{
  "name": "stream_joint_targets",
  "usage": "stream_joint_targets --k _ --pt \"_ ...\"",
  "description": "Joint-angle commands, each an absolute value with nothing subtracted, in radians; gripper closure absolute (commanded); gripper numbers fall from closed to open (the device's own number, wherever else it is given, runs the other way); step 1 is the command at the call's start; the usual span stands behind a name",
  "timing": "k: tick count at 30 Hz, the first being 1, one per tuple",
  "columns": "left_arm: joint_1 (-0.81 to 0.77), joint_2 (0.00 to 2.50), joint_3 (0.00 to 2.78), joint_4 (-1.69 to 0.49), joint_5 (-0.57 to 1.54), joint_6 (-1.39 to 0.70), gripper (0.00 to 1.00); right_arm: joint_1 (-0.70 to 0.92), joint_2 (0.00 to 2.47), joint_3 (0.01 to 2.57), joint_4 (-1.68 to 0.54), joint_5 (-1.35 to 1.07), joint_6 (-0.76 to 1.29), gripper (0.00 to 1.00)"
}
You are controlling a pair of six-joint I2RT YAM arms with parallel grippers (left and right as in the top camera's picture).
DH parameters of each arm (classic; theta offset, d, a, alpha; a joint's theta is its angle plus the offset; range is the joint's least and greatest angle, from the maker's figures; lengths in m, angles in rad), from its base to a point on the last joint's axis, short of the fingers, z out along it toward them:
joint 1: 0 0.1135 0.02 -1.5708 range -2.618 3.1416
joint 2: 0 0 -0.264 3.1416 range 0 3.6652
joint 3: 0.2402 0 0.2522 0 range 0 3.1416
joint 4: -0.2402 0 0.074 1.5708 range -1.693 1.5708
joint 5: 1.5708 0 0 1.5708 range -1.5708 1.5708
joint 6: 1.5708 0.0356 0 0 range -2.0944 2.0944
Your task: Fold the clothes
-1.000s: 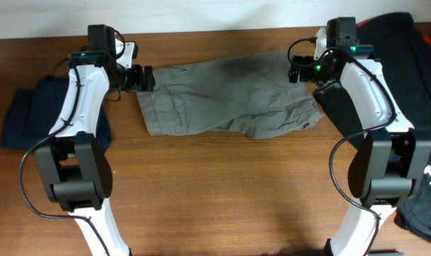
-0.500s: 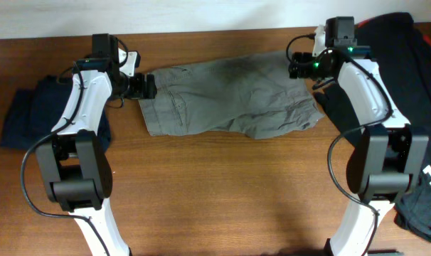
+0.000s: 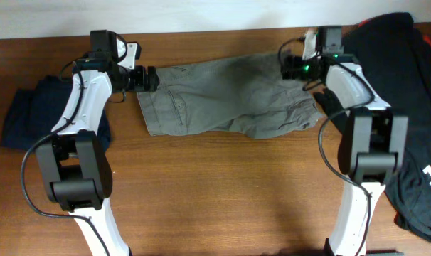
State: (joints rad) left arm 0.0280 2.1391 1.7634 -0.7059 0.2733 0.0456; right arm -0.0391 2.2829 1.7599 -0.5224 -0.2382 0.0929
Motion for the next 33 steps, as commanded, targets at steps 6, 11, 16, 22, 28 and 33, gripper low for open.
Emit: stream_joint_targets --k 6,11,16,22,28,33 --pt "0.014 2.131 1.758 -0.706 0.302 0.037 0.01 -0.022 2.318 1.772 -0.736 -0.250 0.080 0.20" --pt "0.015 2.131 1.758 -0.738 0.299 0.038 0.01 -0.020 2.318 1.772 -0.921 -0.241 0.056 0.32" --pt "0.015 2.131 1.758 -0.753 0.299 0.038 0.01 -0.020 2.318 1.772 -1.069 -0.187 0.056 0.41" --pt "0.015 2.131 1.758 -0.753 0.299 0.038 0.01 -0.021 2.290 1.793 -1.119 -0.188 0.057 0.34" --pt "0.015 2.131 1.758 -0.754 0.299 0.038 0.01 -0.022 2.248 1.955 -1.111 -0.180 0.056 0.24" --pt "0.015 2.131 1.758 -0.762 0.299 0.038 0.01 -0.022 2.249 2.061 -0.956 -0.138 0.056 0.15"
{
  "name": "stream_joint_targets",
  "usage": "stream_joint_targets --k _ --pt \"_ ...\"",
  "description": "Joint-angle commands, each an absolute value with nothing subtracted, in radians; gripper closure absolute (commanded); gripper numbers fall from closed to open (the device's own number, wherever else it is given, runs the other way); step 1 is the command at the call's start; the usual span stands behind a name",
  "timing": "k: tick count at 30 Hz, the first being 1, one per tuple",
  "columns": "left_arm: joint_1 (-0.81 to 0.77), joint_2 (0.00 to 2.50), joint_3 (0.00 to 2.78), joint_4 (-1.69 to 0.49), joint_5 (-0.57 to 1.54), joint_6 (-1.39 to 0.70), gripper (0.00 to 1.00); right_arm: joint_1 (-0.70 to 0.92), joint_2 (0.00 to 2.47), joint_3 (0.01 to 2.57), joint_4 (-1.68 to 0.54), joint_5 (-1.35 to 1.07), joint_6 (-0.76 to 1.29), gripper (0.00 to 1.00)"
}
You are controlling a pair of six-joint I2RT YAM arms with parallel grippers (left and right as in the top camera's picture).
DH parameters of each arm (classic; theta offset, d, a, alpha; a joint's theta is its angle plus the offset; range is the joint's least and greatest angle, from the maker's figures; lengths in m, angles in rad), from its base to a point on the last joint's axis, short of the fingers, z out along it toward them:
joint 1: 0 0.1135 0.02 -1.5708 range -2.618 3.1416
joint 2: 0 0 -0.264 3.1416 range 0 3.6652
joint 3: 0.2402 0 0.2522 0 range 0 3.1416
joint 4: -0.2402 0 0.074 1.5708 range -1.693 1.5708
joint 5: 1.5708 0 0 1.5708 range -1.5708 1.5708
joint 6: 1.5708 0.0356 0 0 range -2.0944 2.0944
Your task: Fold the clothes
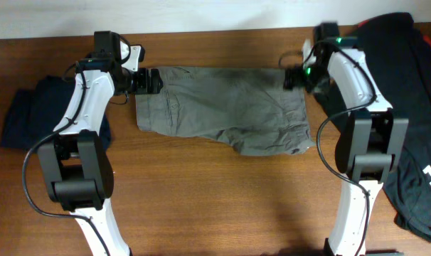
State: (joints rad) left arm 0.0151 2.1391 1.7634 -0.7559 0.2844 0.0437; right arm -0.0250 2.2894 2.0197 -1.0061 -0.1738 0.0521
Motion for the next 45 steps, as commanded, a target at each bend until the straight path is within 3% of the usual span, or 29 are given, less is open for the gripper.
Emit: stream_joint_targets --k 1,45 --pt "0.015 2.131 1.758 -0.764 0.299 0.038 0.01 -0.022 2.250 2.061 -0.931 -0.138 0.056 0.15" --pt "0.015 2.131 1.758 -0.764 0.299 0.038 0.01 -0.018 2.375 2.053 -0.788 -0.177 0.030 0.17"
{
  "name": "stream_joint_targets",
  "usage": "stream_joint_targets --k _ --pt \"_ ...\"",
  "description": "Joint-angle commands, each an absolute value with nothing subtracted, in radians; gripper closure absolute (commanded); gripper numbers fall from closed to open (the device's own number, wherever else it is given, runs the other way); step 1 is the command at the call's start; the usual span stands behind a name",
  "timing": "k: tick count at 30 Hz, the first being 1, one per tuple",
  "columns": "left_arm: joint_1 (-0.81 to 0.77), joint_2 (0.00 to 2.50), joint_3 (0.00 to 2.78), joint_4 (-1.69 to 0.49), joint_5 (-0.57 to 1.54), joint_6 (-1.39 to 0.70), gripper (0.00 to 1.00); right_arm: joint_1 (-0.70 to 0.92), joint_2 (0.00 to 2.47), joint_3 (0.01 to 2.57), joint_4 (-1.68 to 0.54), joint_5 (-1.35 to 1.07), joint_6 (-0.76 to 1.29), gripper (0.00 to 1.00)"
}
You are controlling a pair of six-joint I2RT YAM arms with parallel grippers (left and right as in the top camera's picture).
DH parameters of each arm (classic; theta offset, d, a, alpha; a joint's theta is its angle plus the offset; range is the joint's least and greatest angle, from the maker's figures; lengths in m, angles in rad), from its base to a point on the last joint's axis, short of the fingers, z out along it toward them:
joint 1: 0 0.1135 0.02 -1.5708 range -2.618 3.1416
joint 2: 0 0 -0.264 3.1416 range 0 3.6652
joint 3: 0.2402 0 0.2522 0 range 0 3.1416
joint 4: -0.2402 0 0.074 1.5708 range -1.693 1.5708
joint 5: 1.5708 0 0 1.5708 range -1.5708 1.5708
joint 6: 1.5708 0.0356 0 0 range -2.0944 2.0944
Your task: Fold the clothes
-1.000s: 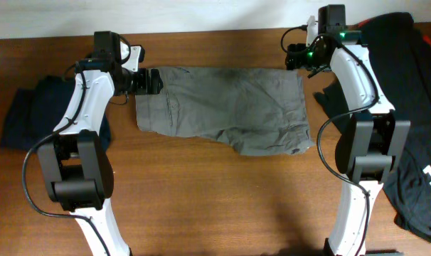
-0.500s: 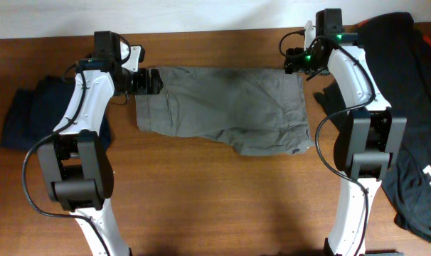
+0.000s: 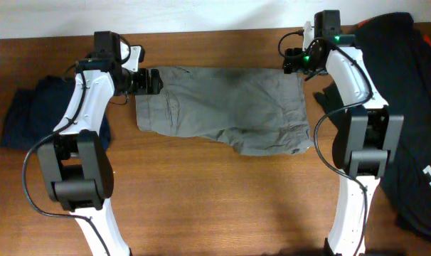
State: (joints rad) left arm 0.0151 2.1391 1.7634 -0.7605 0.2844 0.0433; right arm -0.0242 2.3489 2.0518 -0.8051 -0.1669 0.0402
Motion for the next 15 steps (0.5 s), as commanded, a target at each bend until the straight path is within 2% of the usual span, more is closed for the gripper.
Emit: stream_joint_targets --k 1,5,9,11,13,15 --pt "0.015 2.131 1.758 -0.764 0.299 0.038 0.01 -0.018 2.376 2.053 -0.784 -0.177 0.030 0.19" --pt "0.015 2.131 1.758 -0.764 0.299 0.038 0.01 -0.018 2.380 2.053 -0.785 -0.176 0.030 0.27" --pt "0.015 2.131 1.758 -0.764 0.299 0.038 0.01 -0.018 2.380 2.053 -0.790 -0.178 0.030 0.39" --pt "0.015 2.131 1.758 -0.764 0.299 0.038 0.01 -0.018 2.380 2.053 -0.796 -0.192 0.030 0.62" --pt "0.015 2.131 1.758 -0.765 0.299 0.038 0.01 -0.018 2.380 2.053 -0.796 -0.225 0.030 0.79" --pt "0.015 2.131 1.758 -0.767 0.299 0.038 0.01 -0.018 2.380 2.053 -0.799 -0.236 0.030 0.79"
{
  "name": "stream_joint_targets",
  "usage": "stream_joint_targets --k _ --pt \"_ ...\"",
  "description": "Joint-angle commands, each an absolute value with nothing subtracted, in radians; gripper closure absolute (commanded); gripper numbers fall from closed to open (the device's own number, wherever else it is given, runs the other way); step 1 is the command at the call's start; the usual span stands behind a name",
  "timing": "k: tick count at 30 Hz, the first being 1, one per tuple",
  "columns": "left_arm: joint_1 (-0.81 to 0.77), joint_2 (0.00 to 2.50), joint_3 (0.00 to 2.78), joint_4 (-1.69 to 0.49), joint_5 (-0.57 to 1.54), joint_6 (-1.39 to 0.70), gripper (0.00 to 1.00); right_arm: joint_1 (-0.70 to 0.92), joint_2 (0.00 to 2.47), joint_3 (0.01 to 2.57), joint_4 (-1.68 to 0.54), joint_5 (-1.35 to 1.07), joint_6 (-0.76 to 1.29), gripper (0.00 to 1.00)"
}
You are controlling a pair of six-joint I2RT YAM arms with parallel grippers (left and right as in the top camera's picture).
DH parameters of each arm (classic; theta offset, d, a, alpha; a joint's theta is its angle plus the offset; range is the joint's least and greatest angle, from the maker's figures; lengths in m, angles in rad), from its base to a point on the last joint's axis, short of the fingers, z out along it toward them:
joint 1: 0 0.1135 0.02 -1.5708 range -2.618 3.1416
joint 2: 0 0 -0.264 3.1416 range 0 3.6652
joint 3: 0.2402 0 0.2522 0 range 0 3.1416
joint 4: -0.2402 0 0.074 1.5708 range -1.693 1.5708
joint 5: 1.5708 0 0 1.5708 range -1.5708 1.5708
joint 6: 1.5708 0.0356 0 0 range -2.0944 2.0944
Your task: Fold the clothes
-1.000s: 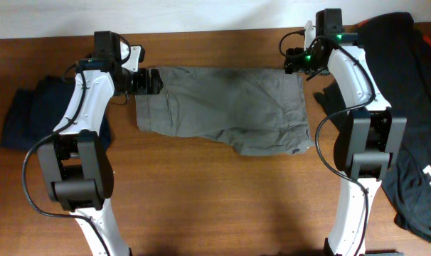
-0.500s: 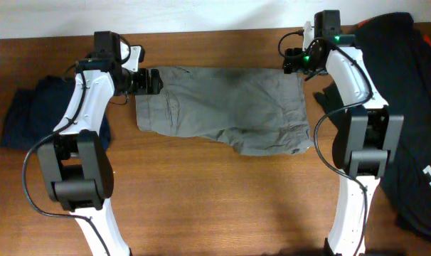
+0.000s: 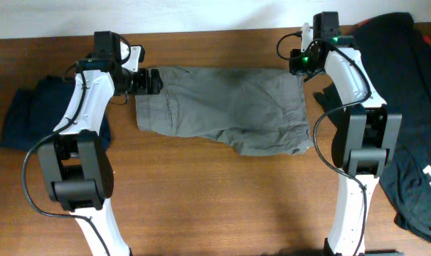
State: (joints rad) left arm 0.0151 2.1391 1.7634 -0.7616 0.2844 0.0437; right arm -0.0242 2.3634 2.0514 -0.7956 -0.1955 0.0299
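A pair of grey shorts [image 3: 226, 107] lies spread flat across the far half of the wooden table [image 3: 215, 206]. My left gripper [image 3: 154, 80] sits at the garment's upper left corner, and its fingers appear closed on the cloth edge there. My right gripper [image 3: 295, 65] hovers at the upper right corner, just over the fabric's far edge. Whether its fingers are parted does not show from overhead. The lower right hem is a little rumpled.
A folded dark navy garment [image 3: 30, 114] lies at the left edge, partly under the left arm. A large black garment with red trim [image 3: 407, 107] is heaped on the right side, reaching the front right. The table's far edge runs just behind both grippers.
The right gripper shifted very slightly to the right at the garment's upper right corner. The shorts and the left arm have not moved.
The shorts were first stretched between both grippers, rumpled and slanting. Then they lay flatter and squarer, with the right gripper low on the upper right corner. After that the right gripper stood farther back over that corner, where it still is, the cloth unchanged.
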Motion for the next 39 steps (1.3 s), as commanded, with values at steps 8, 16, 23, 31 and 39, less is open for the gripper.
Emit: stream_joint_targets --k 8,16,23,31,39 --pt "0.015 2.131 1.758 -0.772 0.299 0.038 0.01 -0.018 2.380 2.053 -0.834 -0.197 0.030 0.73" --pt "0.015 2.131 1.758 -0.772 0.299 0.038 0.01 -0.018 2.380 2.053 -0.847 -0.187 0.030 0.96" --pt "0.015 2.131 1.758 -0.779 0.299 0.038 0.01 -0.027 2.327 2.122 -1.015 -0.169 0.075 0.96" --pt "0.015 2.131 1.758 -0.779 0.299 0.038 0.01 -0.067 2.328 2.130 -1.095 0.204 0.209 0.96" --pt "0.015 2.131 1.758 -0.784 0.300 0.038 0.01 -0.073 2.363 2.130 -1.118 0.273 0.231 0.91"
